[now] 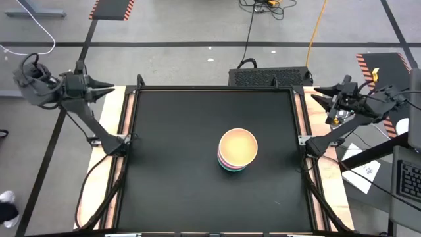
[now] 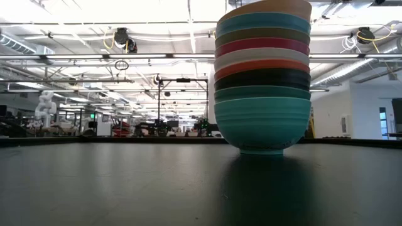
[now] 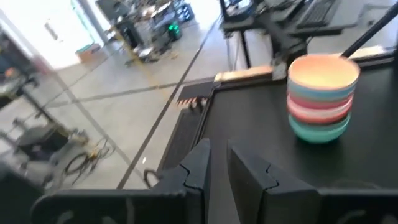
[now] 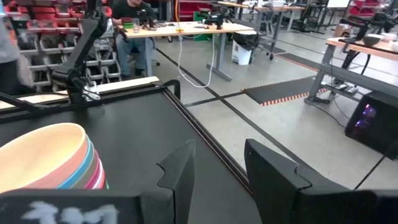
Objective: Nest bowls inside each other
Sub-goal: Return to Home Position
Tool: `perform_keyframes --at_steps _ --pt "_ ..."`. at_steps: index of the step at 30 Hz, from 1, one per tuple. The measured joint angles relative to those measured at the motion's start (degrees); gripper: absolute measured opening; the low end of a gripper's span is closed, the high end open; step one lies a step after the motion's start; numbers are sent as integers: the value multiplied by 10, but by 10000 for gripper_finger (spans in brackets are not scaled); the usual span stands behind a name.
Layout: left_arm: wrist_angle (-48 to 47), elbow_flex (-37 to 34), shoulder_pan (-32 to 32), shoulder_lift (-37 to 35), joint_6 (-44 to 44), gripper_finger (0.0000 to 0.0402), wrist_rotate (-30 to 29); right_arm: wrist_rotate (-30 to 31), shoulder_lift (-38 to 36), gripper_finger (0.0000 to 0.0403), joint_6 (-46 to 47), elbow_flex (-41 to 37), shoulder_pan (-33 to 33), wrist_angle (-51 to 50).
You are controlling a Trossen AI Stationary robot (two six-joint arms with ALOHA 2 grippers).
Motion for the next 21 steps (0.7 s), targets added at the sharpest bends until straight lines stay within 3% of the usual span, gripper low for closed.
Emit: perform_keyframes --at_steps 11,18,21 --pt "0 -153 234 -149 1 56 165 -14 -27 130 -5 -9 -66 -11" --pt "26 -277 347 -227 60 56 349 -49 -65 130 -30 -39 -106 21" --pt "48 -314 388 -253 92 56 398 -65 -79 130 -49 -52 -126 40"
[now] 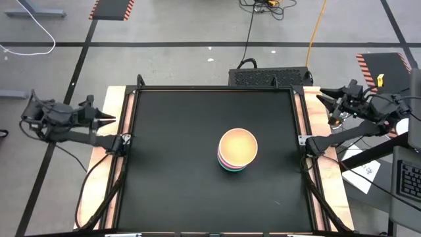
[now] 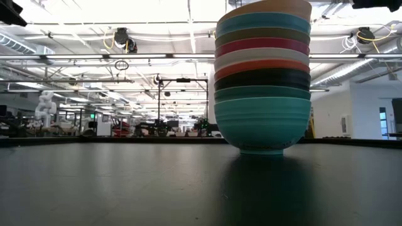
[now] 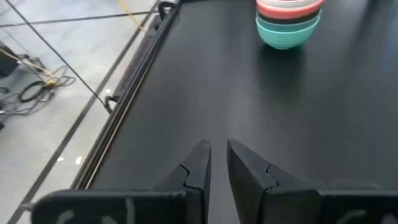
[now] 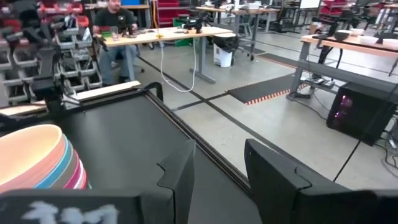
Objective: Nest bowls inside each other
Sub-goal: Return to Home Position
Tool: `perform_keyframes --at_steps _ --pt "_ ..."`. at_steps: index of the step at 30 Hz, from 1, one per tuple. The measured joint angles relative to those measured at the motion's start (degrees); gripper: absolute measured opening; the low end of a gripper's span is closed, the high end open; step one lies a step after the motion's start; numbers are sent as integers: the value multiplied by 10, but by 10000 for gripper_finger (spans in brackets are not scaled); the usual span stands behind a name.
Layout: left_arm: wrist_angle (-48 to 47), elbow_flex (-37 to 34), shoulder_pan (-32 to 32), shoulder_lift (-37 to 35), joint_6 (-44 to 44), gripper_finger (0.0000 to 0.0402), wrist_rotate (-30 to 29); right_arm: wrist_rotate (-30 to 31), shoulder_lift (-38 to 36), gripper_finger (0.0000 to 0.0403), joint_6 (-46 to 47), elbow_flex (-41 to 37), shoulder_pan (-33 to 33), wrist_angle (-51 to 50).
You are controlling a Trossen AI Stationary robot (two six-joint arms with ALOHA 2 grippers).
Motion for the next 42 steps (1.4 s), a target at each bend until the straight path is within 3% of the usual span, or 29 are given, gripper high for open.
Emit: perform_keyframes --at_steps 12,17,25,28,32,42 --pt "20 -19 130 -92 80 56 157 -121 -93 130 -33 -79 -121 36" --pt "-11 -16 181 -111 102 56 233 -267 -151 130 -68 -140 -173 90" --pt "-44 -19 245 -111 152 56 360 -475 -148 130 -102 -221 -235 139" --pt "-50 -19 263 -111 182 56 405 -509 -151 130 -121 -237 -248 178" --pt "-48 -19 281 -111 202 56 437 -522 -151 130 -134 -242 -262 159" --pt "-48 -19 293 -111 184 56 462 -567 -151 130 -153 -272 -282 147"
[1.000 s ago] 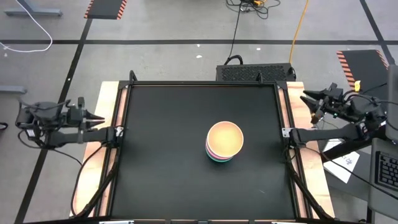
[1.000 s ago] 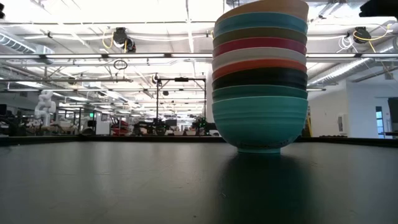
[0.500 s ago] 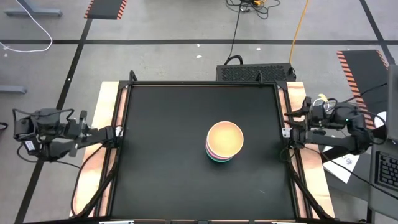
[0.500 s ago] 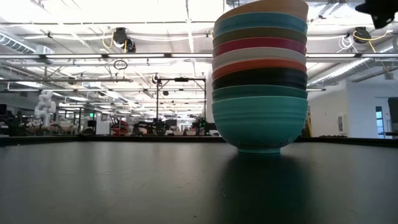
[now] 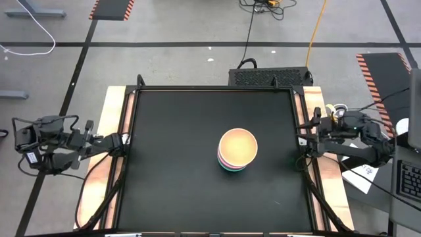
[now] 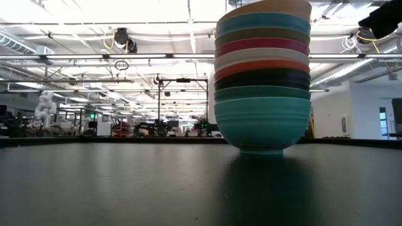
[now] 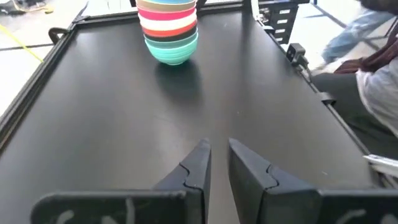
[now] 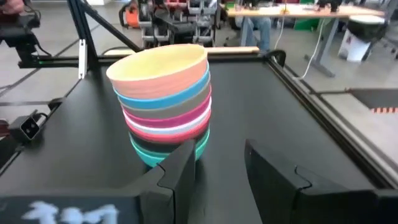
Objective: Nest bowls inside each other
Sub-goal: Return to Home Position
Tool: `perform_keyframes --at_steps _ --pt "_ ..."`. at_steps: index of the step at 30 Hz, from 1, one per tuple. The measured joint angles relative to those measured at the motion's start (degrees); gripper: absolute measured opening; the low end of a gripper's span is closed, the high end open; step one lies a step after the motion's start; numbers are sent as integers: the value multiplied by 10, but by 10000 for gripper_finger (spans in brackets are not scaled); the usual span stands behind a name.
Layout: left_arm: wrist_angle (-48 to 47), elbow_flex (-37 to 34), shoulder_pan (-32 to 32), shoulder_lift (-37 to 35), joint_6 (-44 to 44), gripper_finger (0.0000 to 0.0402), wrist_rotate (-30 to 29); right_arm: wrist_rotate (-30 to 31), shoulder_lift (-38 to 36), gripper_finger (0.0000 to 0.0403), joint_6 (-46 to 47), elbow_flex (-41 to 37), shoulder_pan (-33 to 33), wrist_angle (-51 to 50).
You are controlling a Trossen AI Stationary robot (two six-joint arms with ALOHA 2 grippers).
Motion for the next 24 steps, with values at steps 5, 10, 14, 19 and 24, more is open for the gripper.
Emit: perform_keyframes --at_steps 5,10,14,19,24 --pt "0 -3 0 0 -35 56 10 -1 0 130 0 2 0 2" --pt "0 -31 -5 0 -54 56 21 -13 0 130 0 0 0 -18" --pt "0 -76 -5 0 -60 56 17 -14 0 130 2 -1 0 -13" --pt "0 -83 -10 0 -70 56 -15 -14 0 130 3 -1 0 -14" --pt "8 -82 -12 0 -99 56 -84 -7 0 130 6 -1 0 -14"
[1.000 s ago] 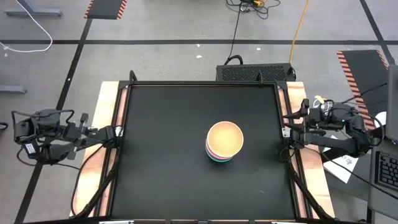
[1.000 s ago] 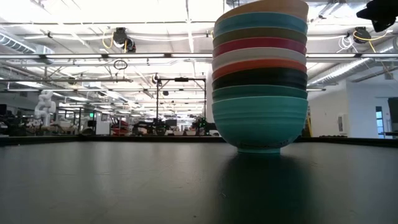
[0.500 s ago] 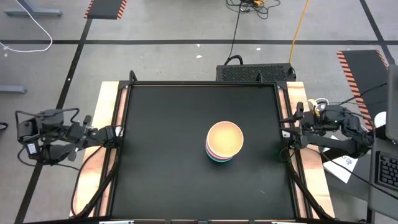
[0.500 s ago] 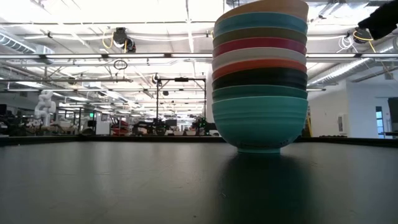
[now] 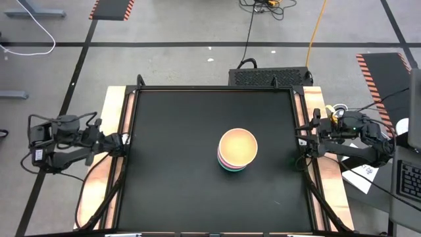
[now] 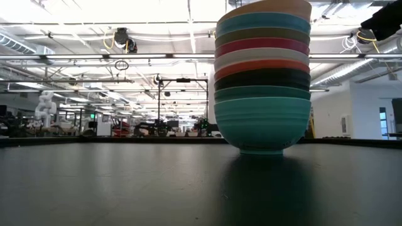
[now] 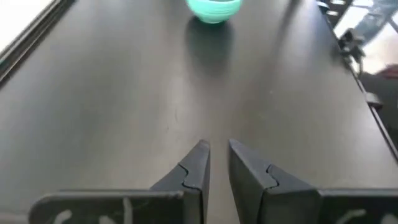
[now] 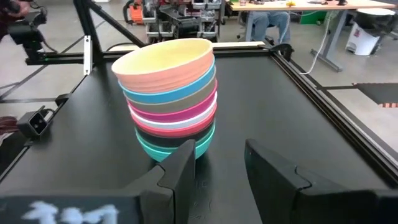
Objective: Nest bowls inside each other
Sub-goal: Return to Home Position
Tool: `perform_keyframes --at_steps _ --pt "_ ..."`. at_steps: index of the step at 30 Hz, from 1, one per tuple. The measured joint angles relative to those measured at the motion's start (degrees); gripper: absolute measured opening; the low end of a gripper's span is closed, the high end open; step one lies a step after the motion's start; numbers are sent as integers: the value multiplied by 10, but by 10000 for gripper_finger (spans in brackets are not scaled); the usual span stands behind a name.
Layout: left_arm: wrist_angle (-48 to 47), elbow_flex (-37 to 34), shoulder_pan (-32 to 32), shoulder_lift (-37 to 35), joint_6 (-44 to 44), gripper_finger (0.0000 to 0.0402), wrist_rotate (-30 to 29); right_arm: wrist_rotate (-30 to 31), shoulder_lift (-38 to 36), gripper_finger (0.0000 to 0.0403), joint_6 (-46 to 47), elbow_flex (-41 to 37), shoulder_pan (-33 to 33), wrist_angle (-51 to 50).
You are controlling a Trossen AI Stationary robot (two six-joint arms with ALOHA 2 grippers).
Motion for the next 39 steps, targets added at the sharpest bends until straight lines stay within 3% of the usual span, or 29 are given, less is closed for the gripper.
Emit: perform_keyframes --at_steps 6,10,15,20,24,32,39 --pt "10 -34 3 0 -119 56 -16 11 0 130 5 0 0 0" --pt "34 -74 26 3 -120 55 -2 11 0 130 5 0 0 0" --pt "149 -90 59 0 -96 44 117 14 0 130 7 0 -1 0" --pt "287 -127 97 0 -50 40 216 53 0 130 25 0 -1 0" --pt "443 -198 122 -1 -102 42 282 55 0 130 29 0 -1 -2" --pt "675 -333 117 -1 -241 42 292 54 0 130 27 0 0 -2" --pt "804 -418 55 -1 -217 42 252 72 0 130 37 0 0 -5"
